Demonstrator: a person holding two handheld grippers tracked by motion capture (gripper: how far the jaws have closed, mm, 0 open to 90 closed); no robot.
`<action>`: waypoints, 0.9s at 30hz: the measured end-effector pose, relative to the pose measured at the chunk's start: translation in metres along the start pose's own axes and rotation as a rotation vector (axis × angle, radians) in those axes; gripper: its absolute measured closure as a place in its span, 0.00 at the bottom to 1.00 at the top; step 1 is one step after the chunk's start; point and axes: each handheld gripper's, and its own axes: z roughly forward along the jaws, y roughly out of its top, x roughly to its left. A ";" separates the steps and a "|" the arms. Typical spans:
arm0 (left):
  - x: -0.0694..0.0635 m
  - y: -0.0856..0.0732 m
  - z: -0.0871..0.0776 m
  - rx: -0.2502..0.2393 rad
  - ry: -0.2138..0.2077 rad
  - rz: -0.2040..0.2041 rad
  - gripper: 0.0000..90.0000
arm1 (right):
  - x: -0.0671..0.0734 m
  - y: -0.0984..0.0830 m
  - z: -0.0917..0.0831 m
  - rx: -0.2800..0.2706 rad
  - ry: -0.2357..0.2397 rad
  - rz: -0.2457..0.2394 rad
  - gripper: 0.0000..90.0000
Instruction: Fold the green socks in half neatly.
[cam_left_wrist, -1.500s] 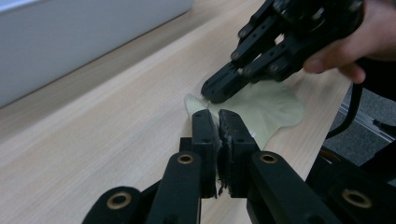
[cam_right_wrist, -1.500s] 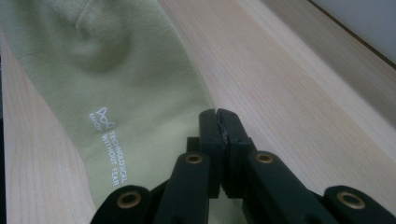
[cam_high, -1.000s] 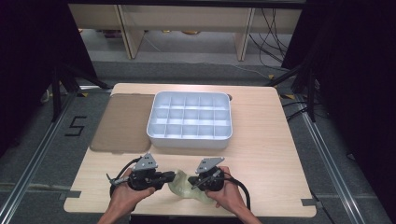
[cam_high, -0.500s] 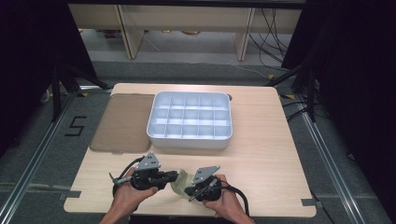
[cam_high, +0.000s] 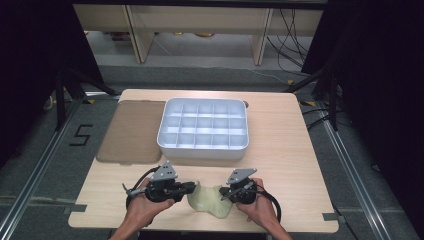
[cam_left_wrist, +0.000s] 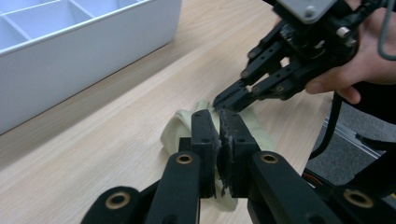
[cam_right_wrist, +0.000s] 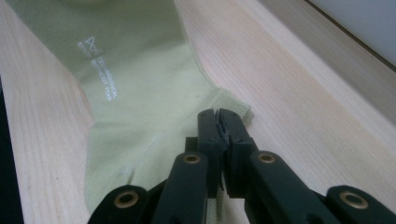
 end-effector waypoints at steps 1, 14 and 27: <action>0.000 0.000 0.000 0.000 0.000 0.000 0.94 | -0.002 0.001 0.000 0.002 0.001 -0.008 0.98; -0.020 0.018 0.048 0.027 -0.046 0.035 0.95 | -0.011 -0.002 -0.001 -0.023 0.050 0.036 0.97; -0.027 0.018 0.073 0.063 -0.055 0.056 0.97 | -0.045 -0.015 -0.042 -0.138 -0.028 0.149 0.97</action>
